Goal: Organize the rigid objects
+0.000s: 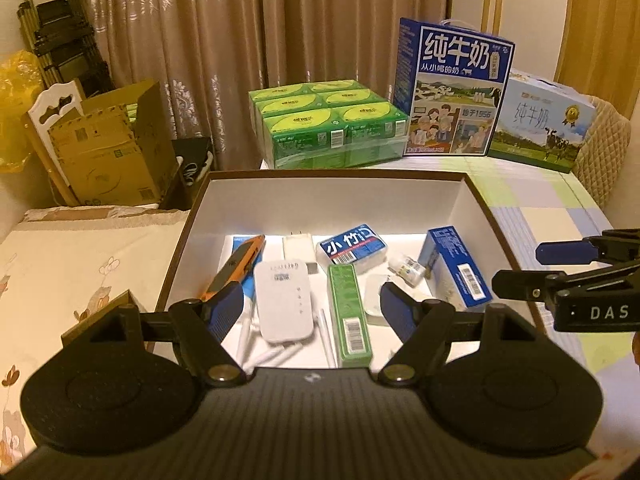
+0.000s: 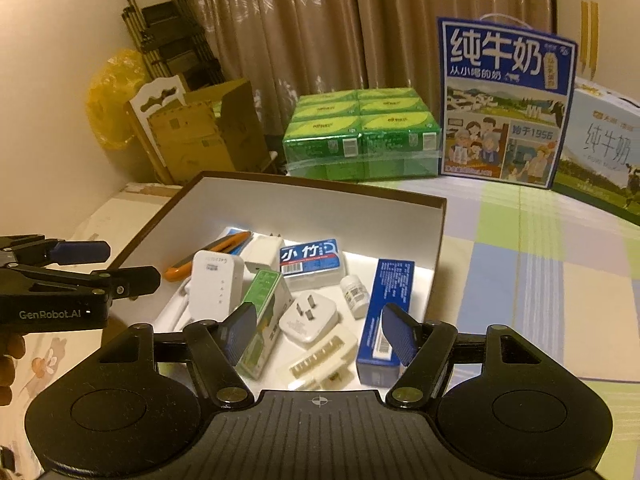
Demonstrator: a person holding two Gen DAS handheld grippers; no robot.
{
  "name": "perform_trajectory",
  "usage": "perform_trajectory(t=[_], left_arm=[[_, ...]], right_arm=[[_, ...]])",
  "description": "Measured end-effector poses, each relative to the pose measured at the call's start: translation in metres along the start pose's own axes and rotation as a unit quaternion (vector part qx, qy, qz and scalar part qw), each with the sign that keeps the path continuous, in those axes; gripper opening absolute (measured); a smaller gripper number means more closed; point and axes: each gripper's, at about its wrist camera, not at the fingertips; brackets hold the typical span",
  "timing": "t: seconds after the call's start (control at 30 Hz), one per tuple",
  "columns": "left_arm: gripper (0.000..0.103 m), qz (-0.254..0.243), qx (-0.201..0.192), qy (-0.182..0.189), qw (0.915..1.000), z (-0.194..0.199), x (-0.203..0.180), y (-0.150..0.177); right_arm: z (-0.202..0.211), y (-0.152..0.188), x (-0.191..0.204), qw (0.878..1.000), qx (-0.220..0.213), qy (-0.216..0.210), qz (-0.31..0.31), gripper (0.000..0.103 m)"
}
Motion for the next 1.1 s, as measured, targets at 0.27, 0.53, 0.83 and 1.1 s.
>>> perform_trajectory(t=[0.27, 0.53, 0.83, 1.1], left_arm=[[0.072, 0.018, 0.002, -0.013, 0.9998, 0.036, -0.021, 0.036], [0.072, 0.023, 0.005, -0.009, 0.9997, 0.061, -0.046, 0.067], [0.072, 0.022, 0.007, 0.007, 0.9997, 0.085, -0.083, 0.098], [0.072, 0.017, 0.01, 0.02, 0.9996, 0.11, -0.116, 0.129]], right_arm=[[0.039, 0.032, -0.005, 1.0, -0.012, -0.013, 0.003, 0.067], [0.071, 0.065, -0.016, 1.0, -0.015, -0.024, -0.007, 0.067], [0.106, 0.106, -0.026, 1.0, -0.009, -0.01, -0.007, 0.067], [0.138, 0.148, -0.032, 1.0, -0.002, 0.003, -0.009, 0.067]])
Point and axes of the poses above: each gripper's, at about its wrist camera, not at the fingertips, and z roughly against the way its jaws point, x to its left, y to its underside, and after that the axes turned 8 degrees about x, right-handed
